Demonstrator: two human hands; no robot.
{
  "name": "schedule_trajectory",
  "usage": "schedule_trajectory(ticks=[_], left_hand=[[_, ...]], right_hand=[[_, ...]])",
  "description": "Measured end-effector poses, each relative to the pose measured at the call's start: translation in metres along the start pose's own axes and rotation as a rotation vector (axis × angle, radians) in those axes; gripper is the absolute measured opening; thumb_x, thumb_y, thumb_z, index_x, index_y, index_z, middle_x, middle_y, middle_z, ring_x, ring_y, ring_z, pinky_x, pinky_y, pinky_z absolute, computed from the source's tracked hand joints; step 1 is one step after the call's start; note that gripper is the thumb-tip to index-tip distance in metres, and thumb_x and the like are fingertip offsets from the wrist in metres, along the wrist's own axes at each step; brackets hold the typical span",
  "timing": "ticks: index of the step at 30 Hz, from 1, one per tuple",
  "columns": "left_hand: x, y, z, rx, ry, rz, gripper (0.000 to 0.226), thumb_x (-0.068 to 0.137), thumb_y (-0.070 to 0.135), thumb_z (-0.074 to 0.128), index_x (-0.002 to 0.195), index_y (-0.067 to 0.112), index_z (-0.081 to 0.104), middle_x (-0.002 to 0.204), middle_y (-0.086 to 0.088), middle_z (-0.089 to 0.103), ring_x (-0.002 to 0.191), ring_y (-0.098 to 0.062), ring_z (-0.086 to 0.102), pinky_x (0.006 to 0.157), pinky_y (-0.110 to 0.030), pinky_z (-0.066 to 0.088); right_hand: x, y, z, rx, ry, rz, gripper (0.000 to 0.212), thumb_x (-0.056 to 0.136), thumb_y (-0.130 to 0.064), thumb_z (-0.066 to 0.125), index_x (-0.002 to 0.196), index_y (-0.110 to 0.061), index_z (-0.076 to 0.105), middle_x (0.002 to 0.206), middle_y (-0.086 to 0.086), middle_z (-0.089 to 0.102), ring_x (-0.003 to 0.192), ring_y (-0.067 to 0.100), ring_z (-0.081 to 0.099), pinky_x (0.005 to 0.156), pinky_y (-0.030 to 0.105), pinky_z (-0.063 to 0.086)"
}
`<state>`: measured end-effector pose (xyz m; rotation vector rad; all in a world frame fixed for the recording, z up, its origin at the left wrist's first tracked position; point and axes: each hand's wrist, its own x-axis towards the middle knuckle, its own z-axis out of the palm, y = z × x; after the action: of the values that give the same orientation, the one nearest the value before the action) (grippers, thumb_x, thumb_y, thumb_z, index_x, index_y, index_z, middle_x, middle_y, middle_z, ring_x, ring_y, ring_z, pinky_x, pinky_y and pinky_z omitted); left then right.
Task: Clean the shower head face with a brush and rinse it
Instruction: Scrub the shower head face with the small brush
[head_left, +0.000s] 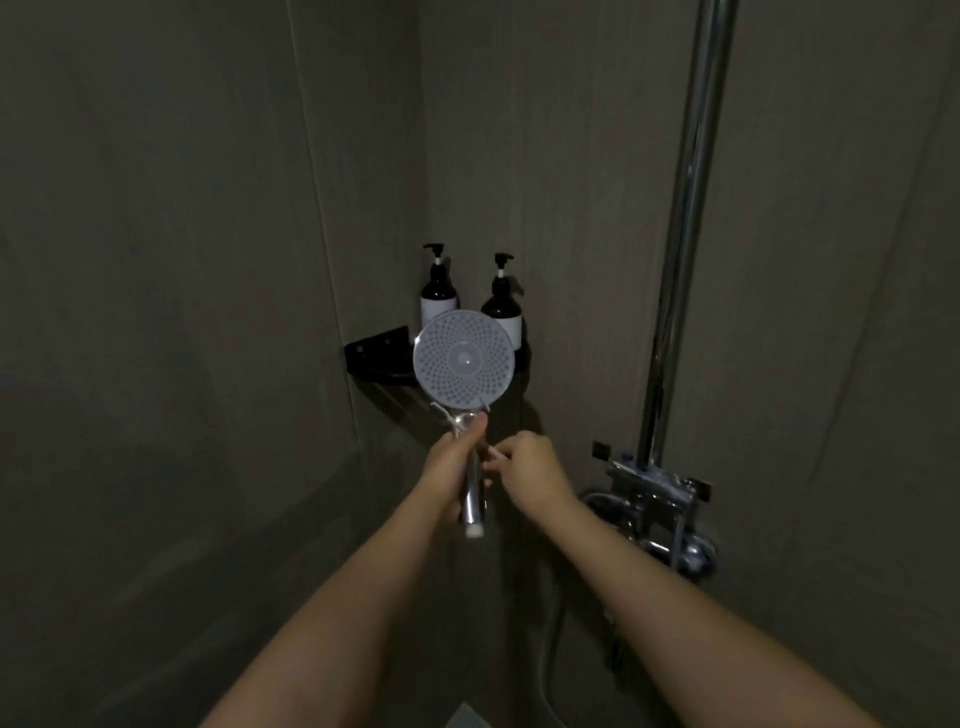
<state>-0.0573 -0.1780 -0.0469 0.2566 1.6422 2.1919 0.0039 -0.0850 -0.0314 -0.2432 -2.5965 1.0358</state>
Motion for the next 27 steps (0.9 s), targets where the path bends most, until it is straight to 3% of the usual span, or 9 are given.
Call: schedule_trajectory(ticks=[4, 8, 11, 13, 15, 18, 22, 25, 27], left_hand=[[-0.006, -0.022, 0.006, -0.018, 0.07, -0.019, 0.009, 0.091, 0.017, 0.055, 0.086, 0.012, 0.05, 0.066, -0.008, 0.05, 0.041, -0.012, 0.053, 0.042, -0.021, 0.042], [-0.018, -0.048, 0.009, -0.006, 0.087, -0.079, 0.008, 0.093, 0.013, 0.052, 0.085, 0.012, 0.051, 0.067, -0.006, 0.053, 0.054, -0.015, 0.053, 0.049, -0.026, 0.044], [-0.022, -0.063, 0.011, -0.001, 0.096, -0.116, 0.009, 0.094, 0.013, 0.05, 0.085, 0.013, 0.05, 0.065, -0.004, 0.05, 0.054, -0.014, 0.05, 0.05, -0.026, 0.043], [-0.021, -0.067, 0.012, 0.021, 0.114, -0.144, 0.012, 0.094, 0.014, 0.051, 0.082, 0.014, 0.051, 0.063, -0.004, 0.049, 0.053, -0.014, 0.049, 0.052, -0.027, 0.043], [-0.018, -0.069, 0.012, 0.035, 0.112, -0.16, 0.011, 0.093, 0.015, 0.052, 0.082, 0.014, 0.051, 0.064, -0.004, 0.048, 0.056, -0.016, 0.049, 0.054, -0.029, 0.043], [-0.014, -0.069, 0.016, 0.039, 0.091, -0.167, 0.009, 0.093, 0.015, 0.051, 0.085, 0.014, 0.051, 0.066, -0.004, 0.049, 0.058, -0.016, 0.049, 0.056, -0.029, 0.044], [-0.008, -0.069, 0.02, 0.061, 0.044, -0.184, 0.006, 0.093, 0.017, 0.051, 0.093, 0.012, 0.052, 0.069, -0.004, 0.05, 0.062, -0.015, 0.05, 0.059, -0.029, 0.045], [-0.003, -0.07, 0.018, 0.066, 0.008, -0.2, 0.009, 0.093, 0.018, 0.051, 0.098, 0.011, 0.053, 0.07, -0.003, 0.05, 0.063, -0.015, 0.051, 0.059, -0.028, 0.045], [0.0, -0.071, 0.017, 0.067, 0.003, -0.202, 0.005, 0.093, 0.017, 0.051, 0.094, 0.013, 0.053, 0.069, -0.003, 0.05, 0.062, -0.015, 0.05, 0.059, -0.028, 0.045]], right_hand=[[-0.014, 0.017, 0.007, 0.056, -0.058, 0.074, 0.019, 0.089, -0.017, 0.06, 0.091, -0.002, 0.072, 0.087, 0.015, 0.071, 0.07, 0.014, 0.058, 0.053, 0.019, 0.038], [-0.027, 0.039, 0.012, -0.033, -0.188, 0.12, 0.027, 0.093, -0.027, 0.053, 0.078, -0.01, 0.068, 0.063, 0.0, 0.057, 0.055, 0.01, 0.05, 0.057, 0.028, 0.044], [-0.033, 0.065, 0.009, -0.05, -0.03, 0.215, 0.031, 0.094, -0.033, 0.051, 0.077, -0.011, 0.066, 0.065, 0.001, 0.056, 0.061, 0.015, 0.052, 0.058, 0.024, 0.038], [-0.029, 0.095, 0.004, 0.106, 0.171, 0.418, 0.034, 0.094, -0.032, 0.05, 0.086, -0.003, 0.068, 0.075, 0.008, 0.063, 0.07, 0.02, 0.057, 0.061, 0.023, 0.041], [-0.027, 0.123, 0.0, 0.362, 0.33, 0.69, 0.037, 0.093, -0.032, 0.051, 0.097, 0.001, 0.066, 0.091, 0.016, 0.069, 0.08, 0.029, 0.064, 0.073, 0.038, 0.054], [-0.031, 0.152, -0.004, 0.674, 0.356, 0.934, 0.041, 0.095, -0.031, 0.049, 0.113, 0.004, 0.058, 0.083, 0.017, 0.062, 0.07, 0.031, 0.061, 0.074, 0.044, 0.055], [-0.032, 0.166, -0.004, 1.113, 0.374, 0.977, 0.038, 0.099, -0.026, 0.043, 0.13, -0.004, 0.048, 0.106, 0.018, 0.056, 0.08, 0.025, 0.055, 0.083, 0.041, 0.05], [-0.028, 0.173, -0.008, 1.248, 0.426, 0.945, 0.038, 0.1, -0.019, 0.039, 0.134, -0.003, 0.044, 0.087, 0.015, 0.058, 0.078, 0.027, 0.058, 0.087, 0.039, 0.046], [-0.026, 0.171, -0.012, 1.302, 0.414, 0.911, 0.038, 0.1, -0.02, 0.039, 0.133, -0.002, 0.044, 0.093, 0.016, 0.058, 0.102, 0.035, 0.061, 0.09, 0.039, 0.046]])
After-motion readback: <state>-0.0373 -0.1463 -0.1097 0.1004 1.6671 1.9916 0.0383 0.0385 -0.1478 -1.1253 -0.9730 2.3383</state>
